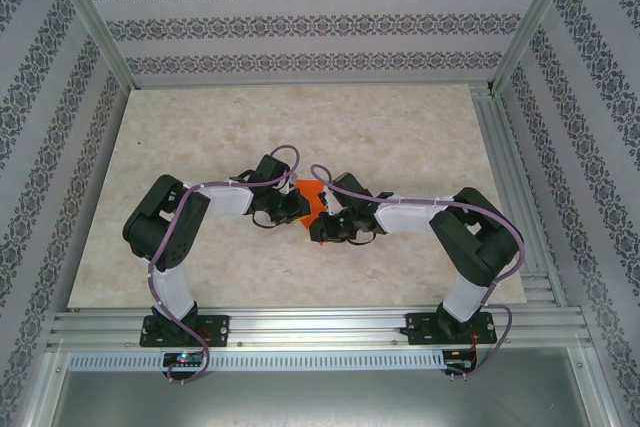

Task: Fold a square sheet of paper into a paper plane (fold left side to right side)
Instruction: Third fold the triangle at the center of the table.

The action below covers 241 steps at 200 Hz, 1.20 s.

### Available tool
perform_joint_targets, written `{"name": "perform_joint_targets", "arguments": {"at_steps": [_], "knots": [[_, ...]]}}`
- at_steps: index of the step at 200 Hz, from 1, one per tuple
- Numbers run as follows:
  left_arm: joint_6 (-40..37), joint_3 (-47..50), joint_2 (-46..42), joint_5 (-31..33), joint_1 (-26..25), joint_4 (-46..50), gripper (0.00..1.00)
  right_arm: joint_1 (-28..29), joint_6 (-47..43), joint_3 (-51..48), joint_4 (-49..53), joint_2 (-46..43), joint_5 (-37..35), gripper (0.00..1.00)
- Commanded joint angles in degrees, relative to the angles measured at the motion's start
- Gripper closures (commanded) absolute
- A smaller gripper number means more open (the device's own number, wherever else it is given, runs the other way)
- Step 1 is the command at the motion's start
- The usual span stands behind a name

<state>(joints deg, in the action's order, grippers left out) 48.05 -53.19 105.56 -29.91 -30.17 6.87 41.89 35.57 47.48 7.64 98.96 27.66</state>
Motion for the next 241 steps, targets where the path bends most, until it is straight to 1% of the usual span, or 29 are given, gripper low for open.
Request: {"name": "perform_joint_targets", "arguments": {"at_steps": [1, 64, 89, 115, 149, 166, 199, 221, 241], "knots": [[-1.7, 0.3, 3.0, 2.9, -0.7, 3.2, 0.81, 0.6, 0.1, -0.1, 0.0, 0.8, -1.1, 0.78], [-1.7, 0.0, 3.2, 3.0, -0.7, 3.2, 0.81, 0.8, -0.9, 0.4, 1.7, 3.1, -0.7, 0.78], [-2.3, -0.7, 3.2, 3.6, -0.6, 4.0, 0.81, 0.9, 0.1, -0.2, 3.1, 3.4, -1.7, 0.79], [-3.9, -2.5, 3.6, 4.8, 0.1, 6.0, 0.81, 0.7, 1.9, -1.1, 6.1, 3.4, -3.3, 0.85], [-5.5, -4.7, 3.1, 3.8, 2.3, 6.6, 0.8, 0.7, 3.1, -3.1, 7.9, 3.6, -4.0, 0.92], [-6.8, -6.6, 1.6, 4.0, 3.1, 8.4, 0.8, 0.7, 3.6, -3.9, 7.8, 3.7, -4.0, 0.95], [-8.6, -9.0, -2.6, 3.9, 4.2, 10.1, 0.77, 0.7, 4.3, -4.5, 6.8, 4.2, -3.9, 0.96], [-8.7, -7.8, -7.1, 3.7, 4.2, 10.3, 0.76, 0.6, 4.3, -4.2, 6.6, 4.6, -3.9, 0.97], [-7.9, -4.2, -10.6, 2.0, 3.6, 9.6, 0.77, 0.6, 4.3, -3.9, 6.5, 4.8, -4.0, 0.97]]}}
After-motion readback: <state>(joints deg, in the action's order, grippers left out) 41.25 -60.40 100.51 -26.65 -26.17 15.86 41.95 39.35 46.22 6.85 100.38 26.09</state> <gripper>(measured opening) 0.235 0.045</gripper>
